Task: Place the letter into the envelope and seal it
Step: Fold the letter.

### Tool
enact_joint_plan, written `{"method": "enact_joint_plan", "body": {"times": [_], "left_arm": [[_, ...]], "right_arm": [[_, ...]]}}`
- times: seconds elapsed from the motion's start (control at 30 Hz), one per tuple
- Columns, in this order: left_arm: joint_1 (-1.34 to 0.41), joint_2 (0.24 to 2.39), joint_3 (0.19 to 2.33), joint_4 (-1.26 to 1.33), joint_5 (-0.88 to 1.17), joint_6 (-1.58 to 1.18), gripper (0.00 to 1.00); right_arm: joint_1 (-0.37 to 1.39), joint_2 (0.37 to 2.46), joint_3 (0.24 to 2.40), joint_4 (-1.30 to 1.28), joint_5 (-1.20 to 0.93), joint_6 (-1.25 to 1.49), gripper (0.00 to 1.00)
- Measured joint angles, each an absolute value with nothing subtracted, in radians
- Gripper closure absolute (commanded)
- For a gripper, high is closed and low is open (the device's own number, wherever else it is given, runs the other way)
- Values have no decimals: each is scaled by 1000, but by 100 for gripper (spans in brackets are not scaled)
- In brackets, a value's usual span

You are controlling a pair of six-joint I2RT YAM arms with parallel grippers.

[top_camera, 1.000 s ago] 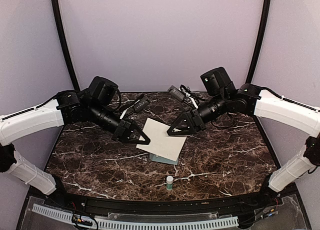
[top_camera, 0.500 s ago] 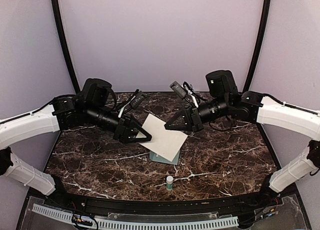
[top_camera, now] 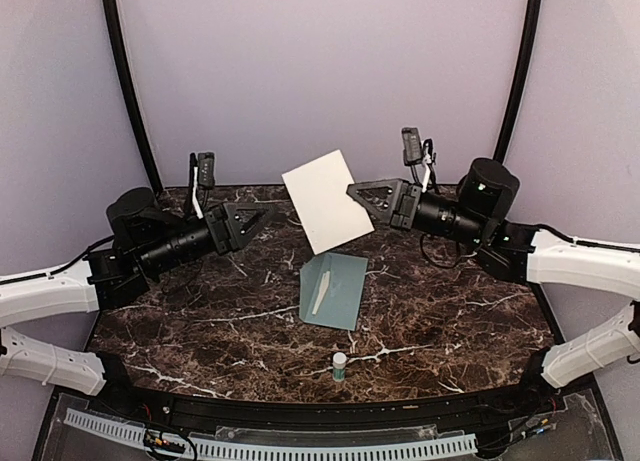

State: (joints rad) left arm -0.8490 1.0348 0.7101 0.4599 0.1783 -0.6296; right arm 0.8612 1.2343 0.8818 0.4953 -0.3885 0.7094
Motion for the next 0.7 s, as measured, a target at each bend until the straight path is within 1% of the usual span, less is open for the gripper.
{"method": "enact_joint_plan", "body": {"times": [0.17, 0.2, 0.33, 0.4, 0.43, 0.47, 0.5, 0.53, 0.6, 0.7], "left_arm": [[-849, 1070, 697, 642, 224, -707, 24], [-849, 1112, 697, 718, 259, -748, 24], [-849, 1154, 701, 777, 293, -777, 25], [-849, 1185, 709, 801, 314, -793, 27], [-849, 1200, 715, 812, 323, -801, 29], [-850, 1214, 719, 821, 334, -808, 37], [-850, 1222, 720, 830, 340, -813, 42], [-851, 1228, 720, 838, 348, -819, 52], [-851, 1231, 720, 852, 360, -828, 61], [-851, 1231, 721, 880, 371, -838, 68]], "right_arm": [[877, 1302, 894, 649, -359, 767, 100], [889, 1345, 910, 693, -359, 789, 100], [900, 1384, 930, 744, -366, 814, 100], [908, 1412, 945, 778, -374, 829, 100], [910, 1420, 949, 790, -379, 834, 100], [910, 1425, 952, 796, -382, 838, 100], [911, 1429, 954, 805, -383, 842, 100], [911, 1431, 955, 811, -385, 847, 100], [911, 1431, 955, 825, -385, 850, 100], [911, 1430, 955, 832, -382, 850, 100]]}}
